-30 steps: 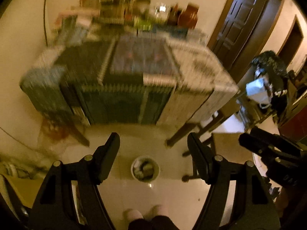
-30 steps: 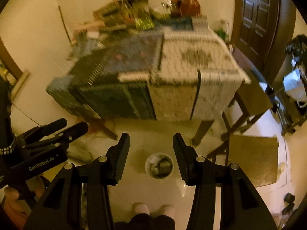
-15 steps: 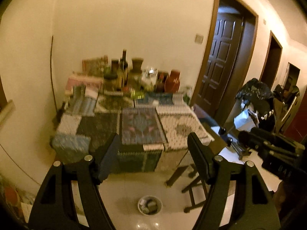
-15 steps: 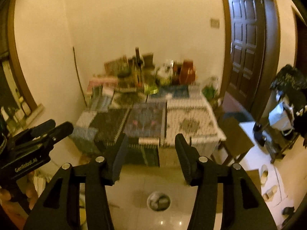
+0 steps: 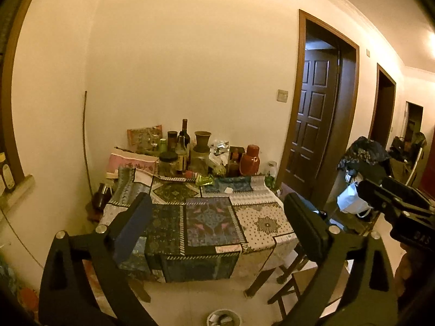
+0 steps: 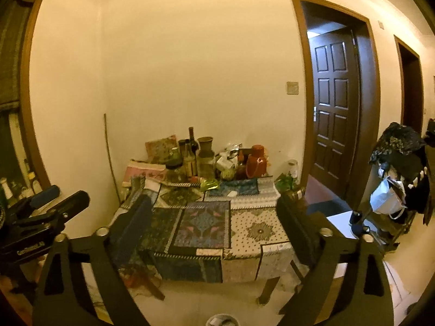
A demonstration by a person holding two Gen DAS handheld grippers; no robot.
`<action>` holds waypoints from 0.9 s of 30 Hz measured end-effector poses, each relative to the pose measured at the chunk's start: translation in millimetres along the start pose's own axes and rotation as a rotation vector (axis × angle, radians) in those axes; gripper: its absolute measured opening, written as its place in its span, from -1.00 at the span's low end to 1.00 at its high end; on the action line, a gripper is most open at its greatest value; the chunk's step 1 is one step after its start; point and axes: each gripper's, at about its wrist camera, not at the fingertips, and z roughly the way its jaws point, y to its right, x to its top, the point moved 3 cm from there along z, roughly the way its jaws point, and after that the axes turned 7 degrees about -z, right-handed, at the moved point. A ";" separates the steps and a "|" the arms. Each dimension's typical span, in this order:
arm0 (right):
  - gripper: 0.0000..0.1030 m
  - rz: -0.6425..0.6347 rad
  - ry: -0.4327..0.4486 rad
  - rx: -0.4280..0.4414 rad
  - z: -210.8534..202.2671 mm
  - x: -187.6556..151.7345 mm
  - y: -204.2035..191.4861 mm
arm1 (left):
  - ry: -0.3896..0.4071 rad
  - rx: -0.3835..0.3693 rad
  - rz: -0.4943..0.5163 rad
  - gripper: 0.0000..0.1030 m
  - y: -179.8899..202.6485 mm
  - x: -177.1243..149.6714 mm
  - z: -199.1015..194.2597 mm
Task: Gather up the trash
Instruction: 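Raise both tools from the bin back over the table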
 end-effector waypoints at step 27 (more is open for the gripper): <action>0.88 -0.053 -0.041 0.066 178.7 65.3 113.2 | -0.023 0.095 -0.066 0.91 66.5 69.1 236.0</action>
